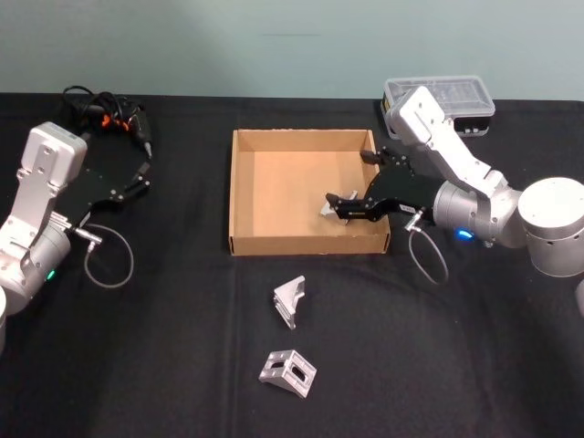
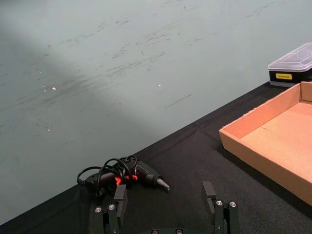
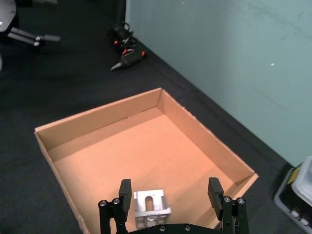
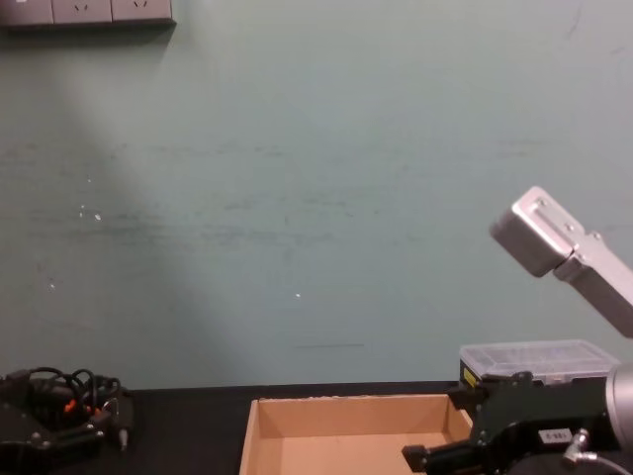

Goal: Use one hand to pick up the angle iron from the table and place it into the box.

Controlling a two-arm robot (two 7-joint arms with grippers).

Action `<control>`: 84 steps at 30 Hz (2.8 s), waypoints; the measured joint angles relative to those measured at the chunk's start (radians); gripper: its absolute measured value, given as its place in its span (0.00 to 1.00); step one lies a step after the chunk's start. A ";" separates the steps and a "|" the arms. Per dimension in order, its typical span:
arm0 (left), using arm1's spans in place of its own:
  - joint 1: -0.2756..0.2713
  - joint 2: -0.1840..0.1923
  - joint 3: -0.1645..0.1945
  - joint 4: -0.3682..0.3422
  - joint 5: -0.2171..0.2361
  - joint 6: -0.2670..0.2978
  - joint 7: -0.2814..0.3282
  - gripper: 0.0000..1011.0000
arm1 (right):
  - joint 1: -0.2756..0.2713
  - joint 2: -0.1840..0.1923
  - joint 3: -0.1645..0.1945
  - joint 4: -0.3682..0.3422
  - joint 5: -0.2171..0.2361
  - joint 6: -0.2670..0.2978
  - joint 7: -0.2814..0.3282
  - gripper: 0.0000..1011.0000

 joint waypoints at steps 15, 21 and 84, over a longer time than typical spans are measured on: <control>0.000 0.000 0.000 0.000 0.000 0.000 0.000 0.99 | -0.134 0.076 0.104 -0.262 0.075 -0.006 -0.041 0.99; 0.000 0.000 0.000 0.000 0.000 0.000 0.000 0.99 | -0.228 0.137 0.138 -0.415 0.125 0.025 -0.036 0.99; 0.000 0.000 0.000 0.000 0.000 0.000 0.000 0.99 | -0.392 0.284 -0.112 -0.596 0.138 0.152 0.058 0.99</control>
